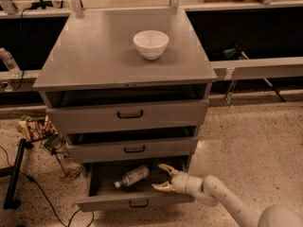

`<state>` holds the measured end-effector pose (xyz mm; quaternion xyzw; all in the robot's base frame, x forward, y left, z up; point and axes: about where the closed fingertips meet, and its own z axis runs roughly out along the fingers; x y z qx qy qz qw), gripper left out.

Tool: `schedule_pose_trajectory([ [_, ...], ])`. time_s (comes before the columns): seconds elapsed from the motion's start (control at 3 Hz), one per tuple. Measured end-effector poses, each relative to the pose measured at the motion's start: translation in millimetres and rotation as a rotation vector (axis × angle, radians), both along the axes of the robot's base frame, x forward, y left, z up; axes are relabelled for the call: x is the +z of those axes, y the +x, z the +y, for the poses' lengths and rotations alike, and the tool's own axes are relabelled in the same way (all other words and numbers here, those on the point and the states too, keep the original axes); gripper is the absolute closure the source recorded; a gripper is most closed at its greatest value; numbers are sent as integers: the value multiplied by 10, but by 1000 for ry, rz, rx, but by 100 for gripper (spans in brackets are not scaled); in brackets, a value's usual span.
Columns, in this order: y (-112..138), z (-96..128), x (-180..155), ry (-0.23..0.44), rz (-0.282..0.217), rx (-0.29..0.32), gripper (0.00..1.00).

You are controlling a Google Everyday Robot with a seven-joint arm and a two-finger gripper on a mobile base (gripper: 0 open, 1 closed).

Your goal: Place blue plastic bottle into bottom drawer

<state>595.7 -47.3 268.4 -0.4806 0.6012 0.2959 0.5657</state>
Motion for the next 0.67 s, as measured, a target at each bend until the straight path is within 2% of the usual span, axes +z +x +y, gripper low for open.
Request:
schedule_pose_trajectory([
  [0.33, -210, -253, 193, 45, 25, -34, 62],
  [0.67, -263, -326, 198, 51, 29, -47, 61],
])
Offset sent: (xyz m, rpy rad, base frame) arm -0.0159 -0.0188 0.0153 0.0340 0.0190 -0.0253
